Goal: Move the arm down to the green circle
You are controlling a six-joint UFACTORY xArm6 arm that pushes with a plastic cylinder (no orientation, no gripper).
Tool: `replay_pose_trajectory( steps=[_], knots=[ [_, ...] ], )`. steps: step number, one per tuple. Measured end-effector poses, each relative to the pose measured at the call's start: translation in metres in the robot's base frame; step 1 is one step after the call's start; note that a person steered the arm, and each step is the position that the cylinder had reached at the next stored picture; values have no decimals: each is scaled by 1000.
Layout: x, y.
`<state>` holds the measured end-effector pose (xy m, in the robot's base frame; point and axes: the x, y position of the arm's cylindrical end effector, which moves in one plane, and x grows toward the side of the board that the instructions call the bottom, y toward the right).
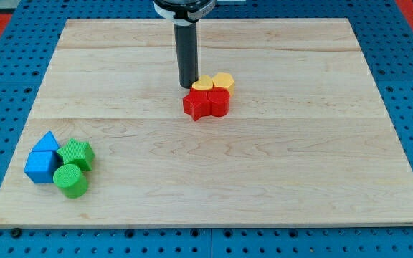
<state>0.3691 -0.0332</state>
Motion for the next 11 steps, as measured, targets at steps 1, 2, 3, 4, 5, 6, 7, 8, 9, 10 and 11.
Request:
replay_pose_trajectory(
  steps=[1, 2, 3, 4, 5, 6, 7, 8, 9, 10, 11],
  knots=[
    [-7, 0],
    [-12, -1],
    [-16, -22],
    [-15, -68],
    [-15, -76],
    [-15, -84],
    [-4, -138],
    [29, -143],
    [82, -138],
    [130, -101],
    [169, -55]
  ],
)
